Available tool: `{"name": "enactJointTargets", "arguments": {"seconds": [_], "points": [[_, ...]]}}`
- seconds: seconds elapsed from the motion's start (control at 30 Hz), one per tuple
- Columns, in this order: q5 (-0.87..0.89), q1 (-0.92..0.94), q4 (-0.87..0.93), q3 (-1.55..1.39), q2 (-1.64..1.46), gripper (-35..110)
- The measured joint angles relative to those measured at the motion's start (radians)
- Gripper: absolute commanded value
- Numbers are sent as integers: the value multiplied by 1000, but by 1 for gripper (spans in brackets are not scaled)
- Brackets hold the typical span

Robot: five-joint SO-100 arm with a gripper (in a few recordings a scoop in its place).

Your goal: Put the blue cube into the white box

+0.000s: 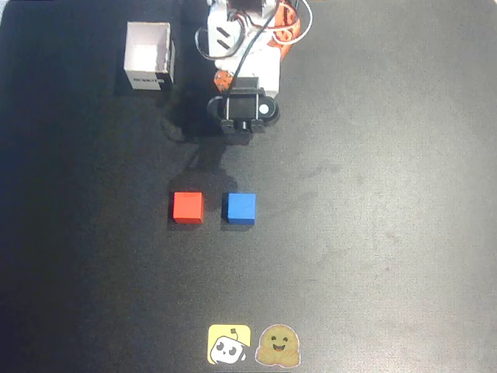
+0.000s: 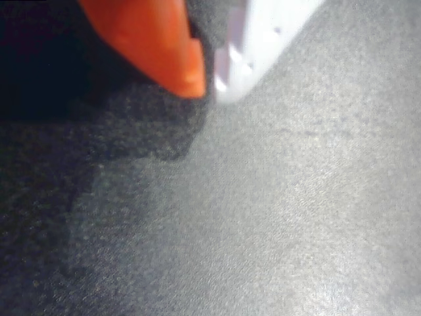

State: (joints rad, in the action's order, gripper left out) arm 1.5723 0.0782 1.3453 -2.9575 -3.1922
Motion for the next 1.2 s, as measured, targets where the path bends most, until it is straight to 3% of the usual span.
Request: {"name": "enactJointTargets", "arguments": {"seconds": [1.2], "points": [[-3, 2, -44, 51, 20, 0]]}}
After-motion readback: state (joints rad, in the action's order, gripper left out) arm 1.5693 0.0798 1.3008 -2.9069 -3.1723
